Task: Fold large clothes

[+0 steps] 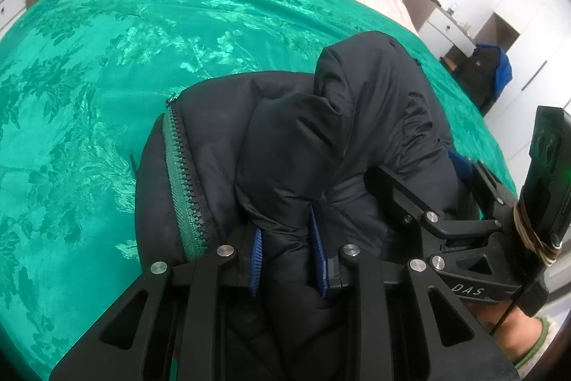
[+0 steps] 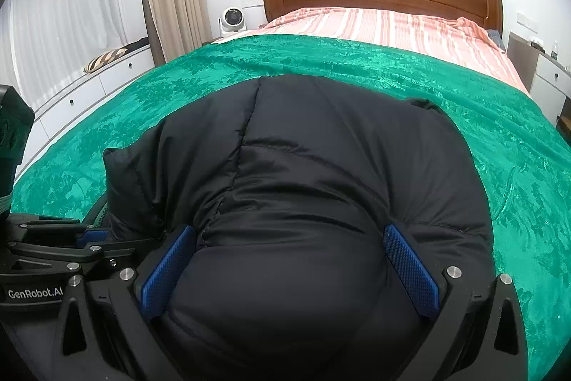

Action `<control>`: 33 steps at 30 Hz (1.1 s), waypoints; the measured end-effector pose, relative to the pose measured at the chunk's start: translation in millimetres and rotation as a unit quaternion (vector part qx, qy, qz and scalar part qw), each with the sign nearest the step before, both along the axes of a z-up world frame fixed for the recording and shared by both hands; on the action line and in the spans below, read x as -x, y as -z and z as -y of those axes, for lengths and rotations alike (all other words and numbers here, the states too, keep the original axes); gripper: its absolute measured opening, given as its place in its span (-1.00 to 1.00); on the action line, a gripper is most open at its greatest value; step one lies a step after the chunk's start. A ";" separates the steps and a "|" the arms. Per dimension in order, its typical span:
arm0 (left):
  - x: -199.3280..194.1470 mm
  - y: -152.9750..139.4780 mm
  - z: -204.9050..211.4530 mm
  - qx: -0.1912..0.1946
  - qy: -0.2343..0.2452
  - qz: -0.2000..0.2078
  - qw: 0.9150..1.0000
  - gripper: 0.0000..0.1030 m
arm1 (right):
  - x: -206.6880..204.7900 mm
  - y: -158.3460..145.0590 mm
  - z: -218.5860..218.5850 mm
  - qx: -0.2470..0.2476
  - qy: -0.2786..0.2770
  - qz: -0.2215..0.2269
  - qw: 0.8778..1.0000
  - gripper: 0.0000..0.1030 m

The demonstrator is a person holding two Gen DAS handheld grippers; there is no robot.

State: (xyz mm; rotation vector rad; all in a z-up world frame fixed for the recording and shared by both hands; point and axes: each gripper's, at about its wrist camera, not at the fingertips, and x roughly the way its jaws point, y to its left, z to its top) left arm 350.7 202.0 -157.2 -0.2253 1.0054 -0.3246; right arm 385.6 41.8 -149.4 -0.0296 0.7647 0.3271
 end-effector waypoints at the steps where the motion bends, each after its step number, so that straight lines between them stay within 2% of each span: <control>1: 0.2 -0.4 0.2 0.001 -0.001 -0.001 1.000 -0.50 | 0.5 -0.8 0.0 0.000 -0.001 0.000 1.000 1.00; 5: 1.6 -6.7 -0.4 -0.005 0.001 -0.004 1.000 -0.48 | 17.4 -22.3 3.1 0.001 -0.011 -0.001 1.000 0.98; 8: 5.4 -13.5 -2.1 -0.012 0.002 0.001 1.000 -0.45 | 69.4 -57.9 7.8 -0.046 -0.045 0.030 0.997 0.97; 10: 7.7 -16.3 -5.1 -0.007 -0.001 0.003 1.000 -0.42 | 106.7 -62.4 -2.2 -0.020 -0.069 0.065 0.995 0.97; 12: 10.6 -16.8 -6.6 -0.003 -0.004 0.005 1.000 -0.40 | 129.2 -43.2 -14.7 0.021 -0.082 0.066 0.994 0.96; 13: 11.7 -16.5 -7.0 -0.002 -0.005 0.005 1.000 -0.38 | 132.6 -23.9 -18.6 0.034 -0.081 0.043 0.995 0.96; 15: 16.1 -14.7 -6.0 0.000 -0.006 0.009 1.000 -0.35 | 140.9 -4.5 -16.5 0.033 -0.061 0.054 0.996 0.97; 20: 21.6 -15.6 8.2 -0.054 -0.021 0.026 0.998 -0.33 | 140.8 11.1 -29.6 0.081 -0.065 0.073 0.992 1.00; 23: 32.7 -29.2 22.2 -0.117 -0.033 0.042 0.992 -0.06 | 141.1 3.1 -26.7 0.078 -0.078 0.062 0.992 0.99; 25: 43.4 -38.7 29.3 -0.143 -0.033 0.059 0.987 0.12 | 146.0 -11.8 -18.2 0.064 -0.082 0.051 0.993 0.98; 27: 54.8 -47.2 32.2 -0.157 -0.038 0.074 0.984 0.39 | 159.2 -29.8 -8.3 0.047 -0.076 0.063 0.994 0.98; 29: 63.1 -54.9 33.1 -0.158 -0.041 0.080 0.983 0.40 | 173.3 -45.6 0.8 0.034 -0.072 0.081 0.994 0.98; 33: 71.8 -67.1 33.5 -0.168 -0.044 0.088 0.981 0.40 | 190.2 -57.7 14.7 0.025 -0.064 0.088 0.994 0.98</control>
